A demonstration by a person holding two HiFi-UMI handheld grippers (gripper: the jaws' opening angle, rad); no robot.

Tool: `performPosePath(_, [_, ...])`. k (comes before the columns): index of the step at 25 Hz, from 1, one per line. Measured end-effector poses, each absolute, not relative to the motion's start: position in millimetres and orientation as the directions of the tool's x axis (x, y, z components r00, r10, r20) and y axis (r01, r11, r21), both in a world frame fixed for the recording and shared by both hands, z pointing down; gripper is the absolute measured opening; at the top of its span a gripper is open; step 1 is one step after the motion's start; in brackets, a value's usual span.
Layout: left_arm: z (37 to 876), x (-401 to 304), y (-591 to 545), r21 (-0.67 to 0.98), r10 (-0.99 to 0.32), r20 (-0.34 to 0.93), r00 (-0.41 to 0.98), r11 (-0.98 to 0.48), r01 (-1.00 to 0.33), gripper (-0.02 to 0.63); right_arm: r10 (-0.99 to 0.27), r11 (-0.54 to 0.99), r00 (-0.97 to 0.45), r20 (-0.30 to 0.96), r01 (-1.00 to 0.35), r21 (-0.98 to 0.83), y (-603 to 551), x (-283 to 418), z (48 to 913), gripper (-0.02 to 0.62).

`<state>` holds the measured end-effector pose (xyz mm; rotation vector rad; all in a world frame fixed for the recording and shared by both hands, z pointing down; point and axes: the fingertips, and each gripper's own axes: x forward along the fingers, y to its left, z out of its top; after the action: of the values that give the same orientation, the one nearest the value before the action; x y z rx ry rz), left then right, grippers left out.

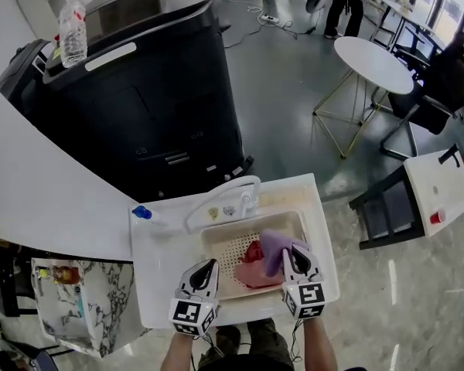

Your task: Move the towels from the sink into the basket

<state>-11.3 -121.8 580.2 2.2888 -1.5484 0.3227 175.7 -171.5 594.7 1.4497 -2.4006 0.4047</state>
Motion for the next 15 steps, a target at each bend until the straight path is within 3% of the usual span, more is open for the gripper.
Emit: performPosePath(15, [635,-1,-137,0.198,-0.801,0.467,0.375,-0.318,-0.927,0.003,-0.727,0.446,-0.449,0.520,-0.884,-0.140,-194,179,670,0.046])
